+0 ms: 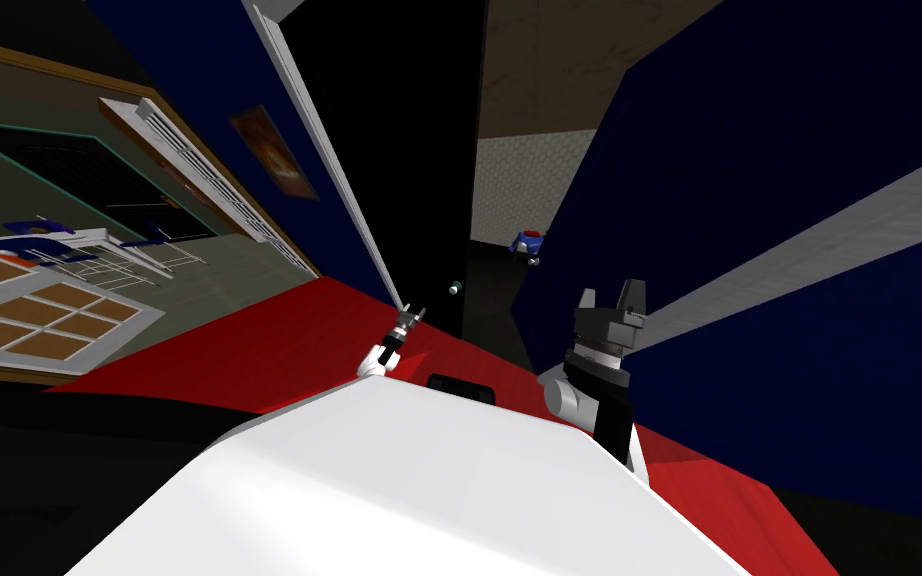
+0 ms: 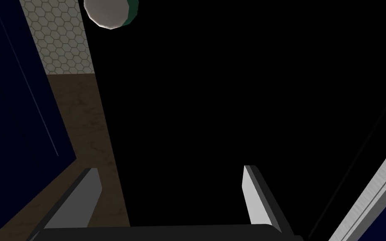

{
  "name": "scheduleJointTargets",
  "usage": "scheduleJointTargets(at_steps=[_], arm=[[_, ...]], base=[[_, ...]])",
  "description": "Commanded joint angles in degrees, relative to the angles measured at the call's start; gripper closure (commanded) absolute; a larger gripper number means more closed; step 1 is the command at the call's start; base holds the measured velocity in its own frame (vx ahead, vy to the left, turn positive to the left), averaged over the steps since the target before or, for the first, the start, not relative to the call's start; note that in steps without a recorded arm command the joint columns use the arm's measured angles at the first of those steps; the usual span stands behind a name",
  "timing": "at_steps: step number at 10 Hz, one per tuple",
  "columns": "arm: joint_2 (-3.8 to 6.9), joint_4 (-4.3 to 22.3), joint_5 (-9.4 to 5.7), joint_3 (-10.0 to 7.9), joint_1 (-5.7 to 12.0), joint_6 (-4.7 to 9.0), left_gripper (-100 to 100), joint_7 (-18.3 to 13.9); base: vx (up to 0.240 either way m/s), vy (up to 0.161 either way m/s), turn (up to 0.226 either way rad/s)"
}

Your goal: Push the door open

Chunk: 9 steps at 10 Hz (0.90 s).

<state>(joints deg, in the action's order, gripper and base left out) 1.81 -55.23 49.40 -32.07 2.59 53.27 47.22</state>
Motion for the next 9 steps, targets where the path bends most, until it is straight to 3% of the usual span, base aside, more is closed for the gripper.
scheduleJointTargets(at_steps=[1, 4, 7, 9], arm=[[-0.33, 2.6, 1.45, -0.89, 1.19, 0.7, -100, 1.5], [-1.13, 6.2, 4.06, -2.26, 2.75, 1.61, -100, 3.7], [-2.49, 11.2, 7.66, -4.16, 4.9, 2.86, -100, 6.7], [-2.74, 12.1, 8.28, -4.48, 5.27, 3.07, -100, 7.2]], base=[[0.099, -0.01, -0.001], [0.077, -0.01, -0.003], [0.104, -0.021, -0.003], [0.071, -0.009, -0.001]])
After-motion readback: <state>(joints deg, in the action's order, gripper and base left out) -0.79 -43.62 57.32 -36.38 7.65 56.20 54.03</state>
